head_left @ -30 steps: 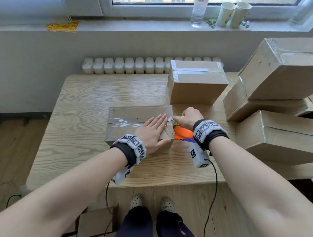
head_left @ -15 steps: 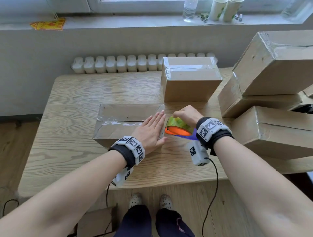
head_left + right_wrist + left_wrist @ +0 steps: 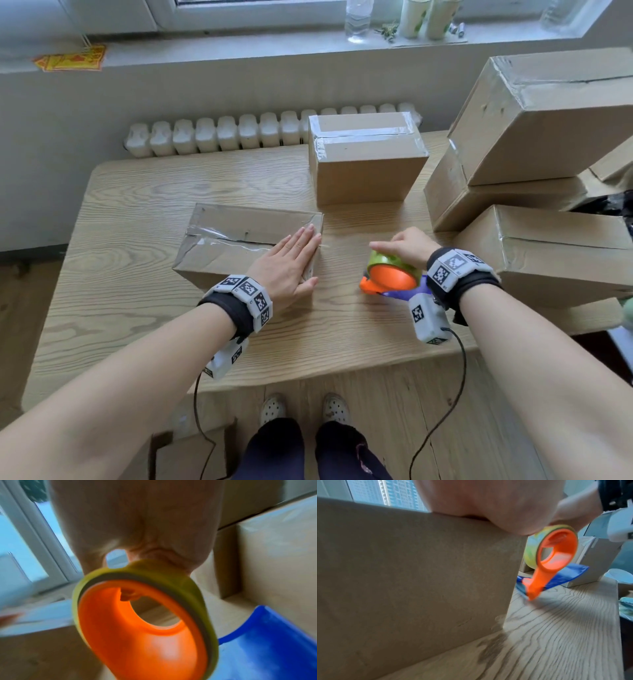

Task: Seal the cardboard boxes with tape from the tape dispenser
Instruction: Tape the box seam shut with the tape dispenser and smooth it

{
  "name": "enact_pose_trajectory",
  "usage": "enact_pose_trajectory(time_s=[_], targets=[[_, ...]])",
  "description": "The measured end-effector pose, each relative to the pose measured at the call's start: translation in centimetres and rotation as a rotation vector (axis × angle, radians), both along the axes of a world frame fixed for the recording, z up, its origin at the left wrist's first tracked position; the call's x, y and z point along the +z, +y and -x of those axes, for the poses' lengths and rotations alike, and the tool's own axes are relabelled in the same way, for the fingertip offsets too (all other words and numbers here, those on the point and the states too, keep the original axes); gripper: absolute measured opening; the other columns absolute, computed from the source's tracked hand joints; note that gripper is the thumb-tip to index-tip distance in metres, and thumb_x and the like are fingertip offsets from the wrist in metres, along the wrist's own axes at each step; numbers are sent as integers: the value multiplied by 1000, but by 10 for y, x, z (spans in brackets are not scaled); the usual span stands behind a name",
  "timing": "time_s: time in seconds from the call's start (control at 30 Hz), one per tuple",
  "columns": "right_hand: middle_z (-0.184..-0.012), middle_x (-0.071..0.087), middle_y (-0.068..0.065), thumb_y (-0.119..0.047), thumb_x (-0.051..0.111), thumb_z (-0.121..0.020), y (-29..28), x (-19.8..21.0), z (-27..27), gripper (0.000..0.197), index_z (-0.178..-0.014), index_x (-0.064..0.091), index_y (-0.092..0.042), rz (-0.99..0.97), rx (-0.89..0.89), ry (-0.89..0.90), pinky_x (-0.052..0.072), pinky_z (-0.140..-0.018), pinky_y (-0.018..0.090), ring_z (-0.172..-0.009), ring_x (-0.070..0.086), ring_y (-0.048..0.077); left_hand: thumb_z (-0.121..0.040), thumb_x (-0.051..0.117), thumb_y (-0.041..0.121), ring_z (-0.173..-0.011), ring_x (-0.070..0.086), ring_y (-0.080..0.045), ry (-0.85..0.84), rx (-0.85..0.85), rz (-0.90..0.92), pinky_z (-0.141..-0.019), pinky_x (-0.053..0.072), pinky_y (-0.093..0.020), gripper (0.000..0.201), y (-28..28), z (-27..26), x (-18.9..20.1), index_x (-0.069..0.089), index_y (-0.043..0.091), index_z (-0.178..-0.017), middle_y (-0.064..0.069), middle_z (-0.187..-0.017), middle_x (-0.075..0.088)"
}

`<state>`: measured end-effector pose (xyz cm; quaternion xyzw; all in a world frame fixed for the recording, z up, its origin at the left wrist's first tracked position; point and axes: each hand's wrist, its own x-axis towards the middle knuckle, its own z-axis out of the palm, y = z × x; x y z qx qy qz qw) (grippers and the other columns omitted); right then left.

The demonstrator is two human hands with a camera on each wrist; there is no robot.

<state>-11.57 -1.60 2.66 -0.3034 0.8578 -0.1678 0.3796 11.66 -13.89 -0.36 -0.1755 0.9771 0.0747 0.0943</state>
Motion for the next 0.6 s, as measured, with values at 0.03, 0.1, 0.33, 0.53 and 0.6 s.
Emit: enact_pose_trajectory(time_s=[0.03,0.1,0.33,0.53,0.6], targets=[[-54,46,2,-49,67,-81,9,-1,4,48,-54,52,-14,-32,-8,31,30,-52,30,-55,42,17,-74,-4,62,-138,-24,-9,5,-1,-2,-112,-16,-23,81,0,0,0,-23,19,-140,1,-148,-27],[-60,50,5,-48,67,-81,23,-5,10,46,-58,59,-10,-32,-47,-3,32,-57,30,-60,45,19,-77,-1,60,-138,-24,-10,12,-6,-18,-112,-16,-23,78,0,-1,1,-23,20,-140,0,-149,-26],[-65,55,1,-26,68,-86,29,6,10,20,-73,65,-10,24,-12,-104,38,-59,25,-66,51,15,-77,10,45,-144,-12,-17,-6,-15,45,-117,-10,-29,82,10,8,9,-7,9,-149,-10,-156,-12],[-61,47,6,-30,73,-80,35,14,16,32,-63,60,-7,189,-127,-169,33,-61,29,-61,43,18,-73,19,36,-144,-14,-21,-50,-16,-23,-117,-9,-29,85,12,16,10,-10,10,-148,-11,-152,-23],[-61,40,7,-43,77,-72,40,17,16,41,-60,55,-10,240,-168,-171,29,-60,30,-60,38,18,-68,8,40,-143,-16,-20,-47,-36,-22,-118,-8,-31,86,11,14,8,-12,14,-148,-6,-146,-28]])
